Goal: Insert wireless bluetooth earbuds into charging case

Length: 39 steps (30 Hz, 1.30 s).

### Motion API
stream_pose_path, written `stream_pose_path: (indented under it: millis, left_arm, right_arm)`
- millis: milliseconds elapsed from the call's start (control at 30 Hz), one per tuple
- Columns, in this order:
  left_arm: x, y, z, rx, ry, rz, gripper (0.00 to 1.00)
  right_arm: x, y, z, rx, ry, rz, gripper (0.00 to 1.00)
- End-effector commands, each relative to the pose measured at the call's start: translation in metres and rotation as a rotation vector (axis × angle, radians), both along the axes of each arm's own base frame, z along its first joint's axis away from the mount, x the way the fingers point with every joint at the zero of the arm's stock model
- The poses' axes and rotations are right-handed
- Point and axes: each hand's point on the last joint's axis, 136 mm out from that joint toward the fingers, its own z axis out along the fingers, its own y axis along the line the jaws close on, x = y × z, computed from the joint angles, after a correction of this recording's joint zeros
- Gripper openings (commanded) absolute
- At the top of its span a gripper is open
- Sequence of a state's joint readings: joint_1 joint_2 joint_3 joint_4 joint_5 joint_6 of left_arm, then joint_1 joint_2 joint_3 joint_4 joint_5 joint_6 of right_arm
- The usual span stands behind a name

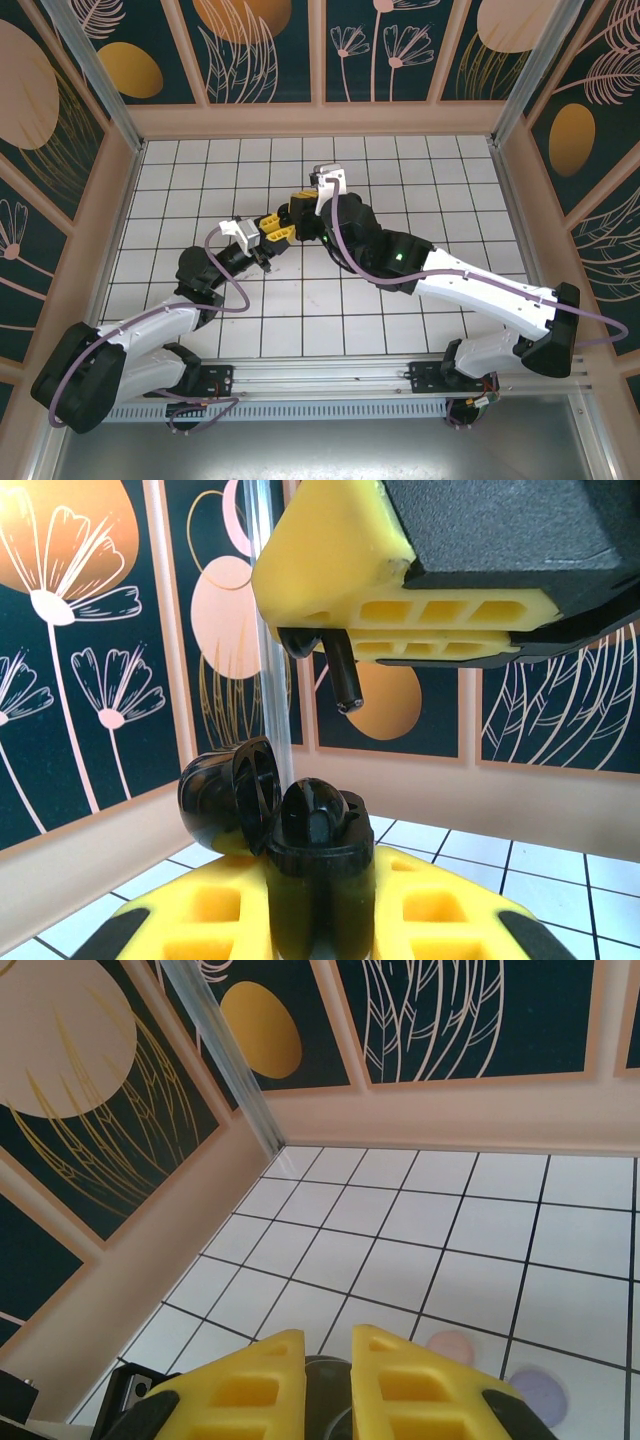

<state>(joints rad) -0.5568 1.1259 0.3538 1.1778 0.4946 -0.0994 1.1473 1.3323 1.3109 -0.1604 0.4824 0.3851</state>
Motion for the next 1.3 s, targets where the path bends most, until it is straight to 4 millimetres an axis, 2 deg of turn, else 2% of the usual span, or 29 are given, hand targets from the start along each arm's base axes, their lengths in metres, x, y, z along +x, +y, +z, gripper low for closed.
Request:
stream_pose_path:
  millis: [0,700,1133,1267]
  left_arm:
    - [-0.010,0.000,0.027,-0.050,-0.068,-0.031,0.00]
    - [-0.011,0.003,0.035,-0.065,-0.085,-0.026,0.00]
    - [-0.010,0.002,0.038,-0.069,-0.089,-0.022,0.00]
    - [-0.010,0.003,0.038,-0.071,-0.089,-0.022,0.00]
  right_arm:
    - [0.000,0.005,-0.003,0.023,0.004,-0.012,0.14]
    - [-0.001,0.012,-0.033,-0.016,0.057,0.006,0.13]
    - [-0.012,0.029,-0.062,-0.159,0.085,0.061,0.12]
    - [-0.009,0.024,-0.067,-0.167,0.099,0.024,0.12]
